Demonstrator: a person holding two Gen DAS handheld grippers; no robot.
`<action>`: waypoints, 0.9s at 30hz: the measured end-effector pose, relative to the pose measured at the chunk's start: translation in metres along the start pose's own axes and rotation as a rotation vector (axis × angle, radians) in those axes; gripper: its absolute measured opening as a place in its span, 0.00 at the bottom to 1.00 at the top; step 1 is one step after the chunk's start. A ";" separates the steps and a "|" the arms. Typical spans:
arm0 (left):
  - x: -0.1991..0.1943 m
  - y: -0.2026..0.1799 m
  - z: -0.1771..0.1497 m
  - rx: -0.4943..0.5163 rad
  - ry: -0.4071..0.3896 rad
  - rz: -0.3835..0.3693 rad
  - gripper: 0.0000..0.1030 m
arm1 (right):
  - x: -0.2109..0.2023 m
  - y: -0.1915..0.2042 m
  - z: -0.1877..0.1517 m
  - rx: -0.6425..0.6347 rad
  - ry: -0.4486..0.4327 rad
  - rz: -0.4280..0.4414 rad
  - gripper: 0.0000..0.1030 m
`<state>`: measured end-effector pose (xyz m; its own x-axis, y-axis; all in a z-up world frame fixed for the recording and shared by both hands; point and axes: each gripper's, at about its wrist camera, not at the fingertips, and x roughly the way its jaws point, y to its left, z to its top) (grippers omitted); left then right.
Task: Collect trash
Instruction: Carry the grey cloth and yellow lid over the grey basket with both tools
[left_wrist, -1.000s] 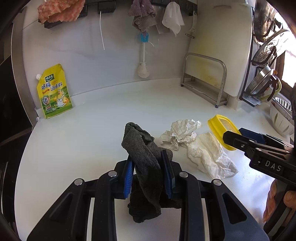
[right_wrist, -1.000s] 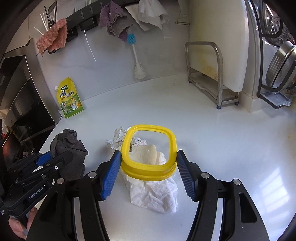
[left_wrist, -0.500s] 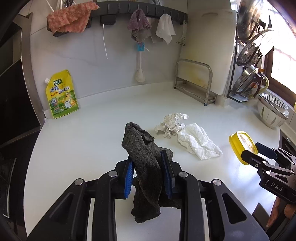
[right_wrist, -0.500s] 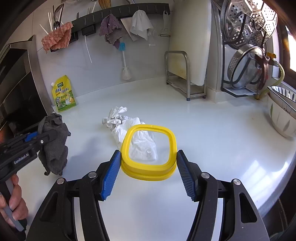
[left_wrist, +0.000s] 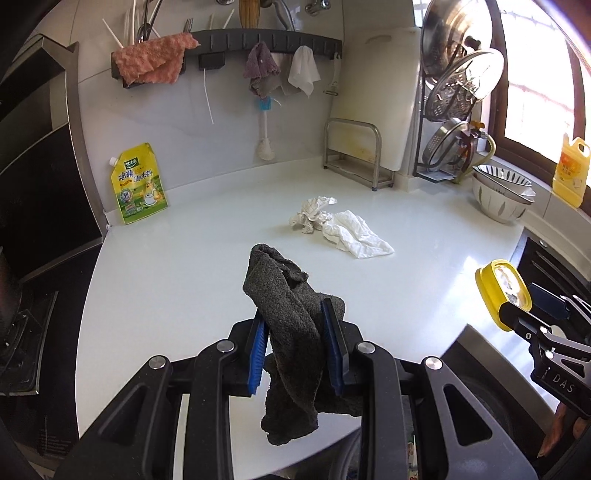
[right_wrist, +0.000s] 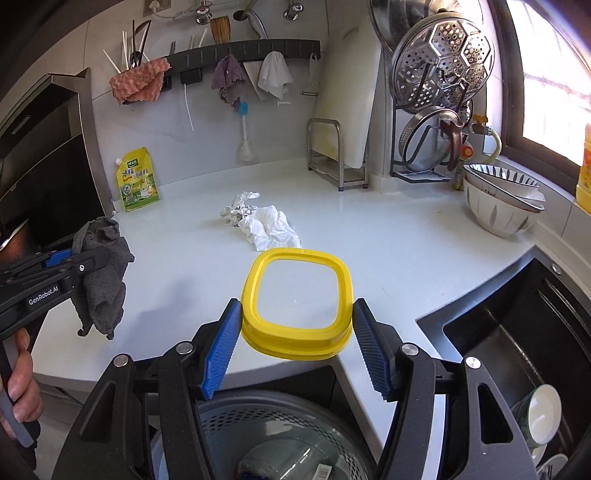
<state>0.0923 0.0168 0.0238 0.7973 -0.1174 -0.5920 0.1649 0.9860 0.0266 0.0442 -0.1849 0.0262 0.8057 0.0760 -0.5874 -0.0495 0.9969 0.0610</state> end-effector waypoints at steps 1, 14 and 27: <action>-0.006 -0.003 -0.004 0.002 0.001 -0.011 0.27 | -0.008 0.000 -0.005 0.007 -0.003 0.001 0.58; -0.047 -0.051 -0.070 0.025 0.060 -0.093 0.27 | -0.068 0.003 -0.083 0.088 0.013 -0.023 0.58; -0.044 -0.080 -0.119 0.059 0.138 -0.102 0.27 | -0.080 -0.005 -0.136 0.139 0.062 -0.015 0.58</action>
<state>-0.0254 -0.0428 -0.0484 0.6882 -0.1953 -0.6987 0.2780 0.9606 0.0053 -0.1001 -0.1935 -0.0366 0.7678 0.0668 -0.6372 0.0480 0.9858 0.1611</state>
